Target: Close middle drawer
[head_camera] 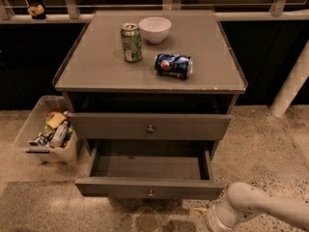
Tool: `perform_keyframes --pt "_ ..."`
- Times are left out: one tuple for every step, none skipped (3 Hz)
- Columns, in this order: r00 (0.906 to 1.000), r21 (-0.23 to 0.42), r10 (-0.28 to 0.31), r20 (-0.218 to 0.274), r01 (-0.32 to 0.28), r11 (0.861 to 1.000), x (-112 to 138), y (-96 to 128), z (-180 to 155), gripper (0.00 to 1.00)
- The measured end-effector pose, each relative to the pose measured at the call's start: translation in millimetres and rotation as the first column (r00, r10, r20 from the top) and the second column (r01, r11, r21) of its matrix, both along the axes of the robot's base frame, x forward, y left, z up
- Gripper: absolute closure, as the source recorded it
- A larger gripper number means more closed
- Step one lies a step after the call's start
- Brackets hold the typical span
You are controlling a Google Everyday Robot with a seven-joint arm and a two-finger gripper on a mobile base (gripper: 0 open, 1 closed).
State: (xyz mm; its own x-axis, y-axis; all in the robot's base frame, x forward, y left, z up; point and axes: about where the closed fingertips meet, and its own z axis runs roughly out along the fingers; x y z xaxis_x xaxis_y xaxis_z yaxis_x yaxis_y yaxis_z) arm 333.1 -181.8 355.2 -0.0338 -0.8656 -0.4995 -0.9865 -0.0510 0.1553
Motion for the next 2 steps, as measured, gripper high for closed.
perform_keyframes --pt "0.9966 -0.010 -0.030 -0.077 0.029 1.000 11.0 -6.1 -31.3 0.00" --pt "0.9918 -0.017 -0.047 -0.119 0.045 0.999 16.8 -9.4 -48.3 0.00"
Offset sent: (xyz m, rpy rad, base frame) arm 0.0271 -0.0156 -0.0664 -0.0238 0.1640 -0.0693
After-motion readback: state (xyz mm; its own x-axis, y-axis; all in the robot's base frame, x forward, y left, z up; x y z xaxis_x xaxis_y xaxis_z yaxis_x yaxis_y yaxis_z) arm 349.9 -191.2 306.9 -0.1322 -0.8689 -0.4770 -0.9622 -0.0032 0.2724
